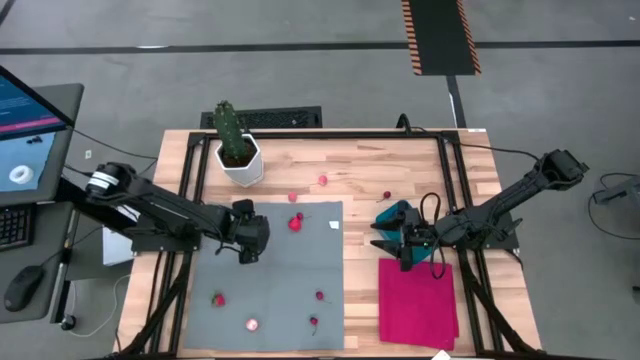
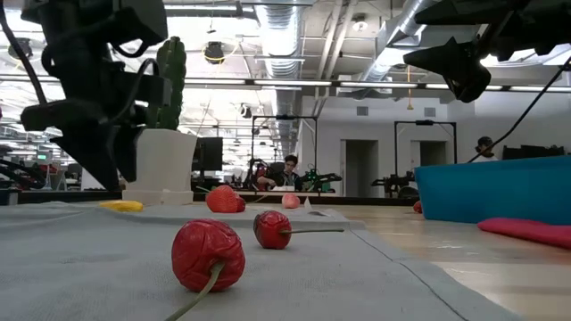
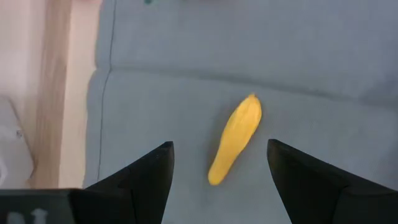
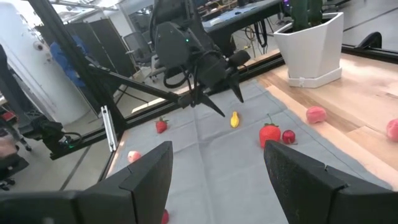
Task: Pick and placing Produce into tupperware
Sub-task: Put the yellow corn into the blue bin
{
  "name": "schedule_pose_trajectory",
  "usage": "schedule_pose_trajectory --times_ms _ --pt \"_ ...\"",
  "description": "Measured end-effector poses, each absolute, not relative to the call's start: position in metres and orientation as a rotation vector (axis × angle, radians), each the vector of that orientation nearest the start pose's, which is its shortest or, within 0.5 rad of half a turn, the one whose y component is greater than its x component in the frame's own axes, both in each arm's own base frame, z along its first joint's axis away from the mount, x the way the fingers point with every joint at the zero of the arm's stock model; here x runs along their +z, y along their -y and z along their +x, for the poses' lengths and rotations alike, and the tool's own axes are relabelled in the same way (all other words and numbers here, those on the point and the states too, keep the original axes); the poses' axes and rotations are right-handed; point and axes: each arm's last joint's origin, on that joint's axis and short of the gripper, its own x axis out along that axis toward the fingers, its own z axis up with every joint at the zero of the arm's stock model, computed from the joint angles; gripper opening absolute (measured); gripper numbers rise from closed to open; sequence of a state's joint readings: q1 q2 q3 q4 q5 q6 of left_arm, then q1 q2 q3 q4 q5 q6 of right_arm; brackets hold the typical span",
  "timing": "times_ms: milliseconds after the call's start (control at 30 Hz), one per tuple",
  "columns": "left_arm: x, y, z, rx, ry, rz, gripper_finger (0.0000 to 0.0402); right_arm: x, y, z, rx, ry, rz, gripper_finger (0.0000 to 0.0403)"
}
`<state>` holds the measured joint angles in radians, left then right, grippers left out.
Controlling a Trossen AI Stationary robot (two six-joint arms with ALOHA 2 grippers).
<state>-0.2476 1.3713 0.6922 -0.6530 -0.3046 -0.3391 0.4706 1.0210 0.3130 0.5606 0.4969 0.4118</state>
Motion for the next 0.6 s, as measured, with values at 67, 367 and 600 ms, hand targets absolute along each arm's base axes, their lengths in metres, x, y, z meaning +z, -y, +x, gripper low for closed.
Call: schedule_pose_trajectory --times_ms 67,367,600 --pt "0.1614 0.0460 0.2163 0.243 -1.240 0.068 0.0249 0.2012 -0.0781 0.1840 -0.051 -0.123 0.343 0.0276" --pt "0.1611 0.0423 0.2175 0.209 -1.257 0.005 0.0249 0.2010 -0.0781 0.1840 -0.051 -0.125 0.342 0.0276" --pt "0.1615 0.0365 0.2211 0.197 -1.243 -0.034 0.0249 0.2010 -0.0781 0.1840 -0.051 -0.125 0.342 0.0276"
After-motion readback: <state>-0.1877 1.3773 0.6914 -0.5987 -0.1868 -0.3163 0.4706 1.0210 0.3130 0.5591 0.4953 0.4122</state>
